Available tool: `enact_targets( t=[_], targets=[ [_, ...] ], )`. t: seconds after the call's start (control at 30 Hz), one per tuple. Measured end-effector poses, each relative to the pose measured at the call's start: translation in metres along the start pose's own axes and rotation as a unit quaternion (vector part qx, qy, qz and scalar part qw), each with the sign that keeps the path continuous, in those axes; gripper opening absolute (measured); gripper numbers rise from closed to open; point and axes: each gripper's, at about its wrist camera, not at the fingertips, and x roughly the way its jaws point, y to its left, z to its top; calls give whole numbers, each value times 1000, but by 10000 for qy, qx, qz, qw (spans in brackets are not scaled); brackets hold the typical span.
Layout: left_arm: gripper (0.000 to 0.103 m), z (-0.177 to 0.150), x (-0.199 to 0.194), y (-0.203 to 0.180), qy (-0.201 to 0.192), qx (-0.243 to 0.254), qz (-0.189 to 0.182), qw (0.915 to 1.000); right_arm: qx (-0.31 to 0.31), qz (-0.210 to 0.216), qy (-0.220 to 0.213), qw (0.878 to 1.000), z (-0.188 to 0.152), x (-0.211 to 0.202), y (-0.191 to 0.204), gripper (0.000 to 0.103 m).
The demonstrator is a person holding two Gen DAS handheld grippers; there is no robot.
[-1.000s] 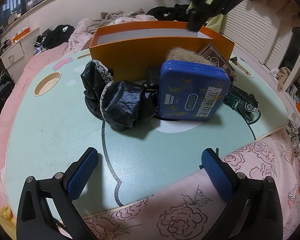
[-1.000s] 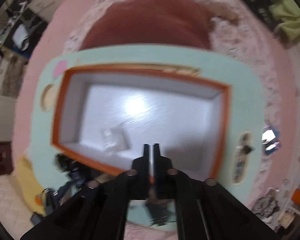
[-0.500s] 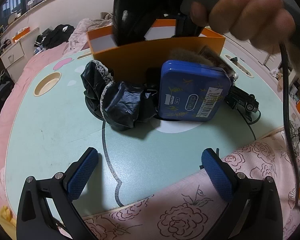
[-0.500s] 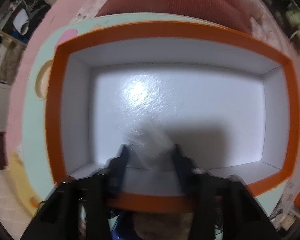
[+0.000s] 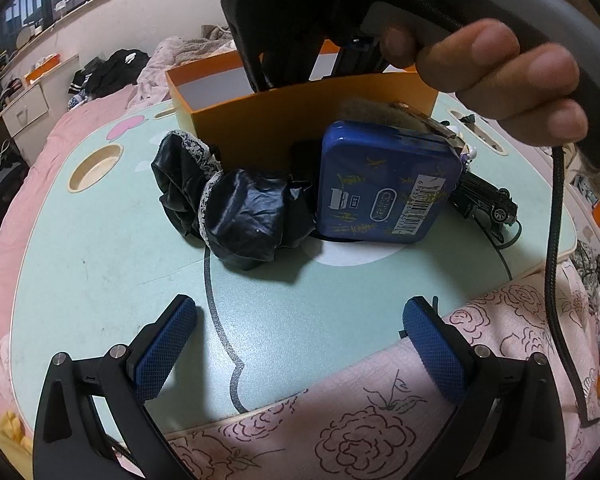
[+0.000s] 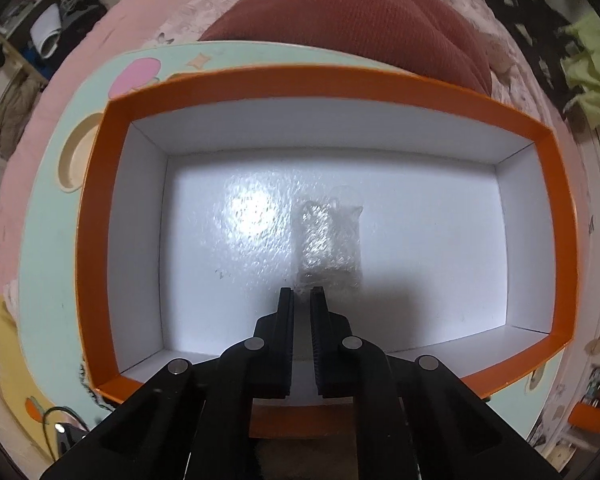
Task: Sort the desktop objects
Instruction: 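Close the right gripper on the clear plastic bag and lift it, then carry the clear bag out and set it beside the blue tin, open right gripper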
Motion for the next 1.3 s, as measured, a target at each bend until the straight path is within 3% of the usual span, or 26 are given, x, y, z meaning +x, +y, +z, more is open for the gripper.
enact_targets(
  t=[0.1, 0.23, 0.27, 0.3, 0.37, 0.4, 0.57, 0.63, 0.7, 0.73, 1.0, 1.13, 1.23, 1.3],
  targets=[
    [103, 0, 0, 0, 0, 8, 0, 10000, -64, -250, -234, 9994, -9, -6, -3, 2],
    [103, 0, 0, 0, -2, 18, -11, 10000, -196, -208, -329, 9990, -19, -2, -24, 2],
    [103, 0, 0, 0, -3, 19, -13, 10000, -257, -307, -374, 9985, -20, -3, -24, 12],
    [103, 0, 0, 0, -4, 23, -15, 10000, -342, -491, -435, 9973, -23, -7, -24, 36],
    [103, 0, 0, 0, -5, 27, -15, 10000, -445, -683, -613, 9948, -20, -9, -25, 68],
    [103, 0, 0, 0, -5, 32, -20, 10000, -548, -796, -787, 9922, -22, -15, -24, 71],
    [103, -1, 0, 0, -8, 43, -29, 10000, -649, -1000, -781, 9898, -6, -9, -14, 70],
    [103, 0, 0, 0, -9, 54, -36, 10000, -632, -1006, -711, 9904, 4, 0, -13, 63],
    [103, -1, 0, 0, -9, 57, -39, 10000, -613, -944, -513, 9923, 21, 21, -3, 33],
    [103, 0, 0, 0, -7, 55, -44, 10000, -563, -718, -583, 9941, 29, 28, -1, 31],
    [103, 0, 0, 1, -8, 75, -58, 10000, -435, -471, -766, 9950, 23, 22, -7, 30],
    [103, 1, 0, 0, -8, 85, -62, 9999, -162, 0, -1366, 9905, 12, -17, -20, 30],
    [103, 0, 0, 1, -12, 90, -64, 9999, 81, 518, -1911, 9802, -21, -63, -46, 30],
    [103, 1, -1, 0, -12, 95, -67, 9999, 133, 676, -2046, 9764, -49, -79, -60, 30]
  ],
)
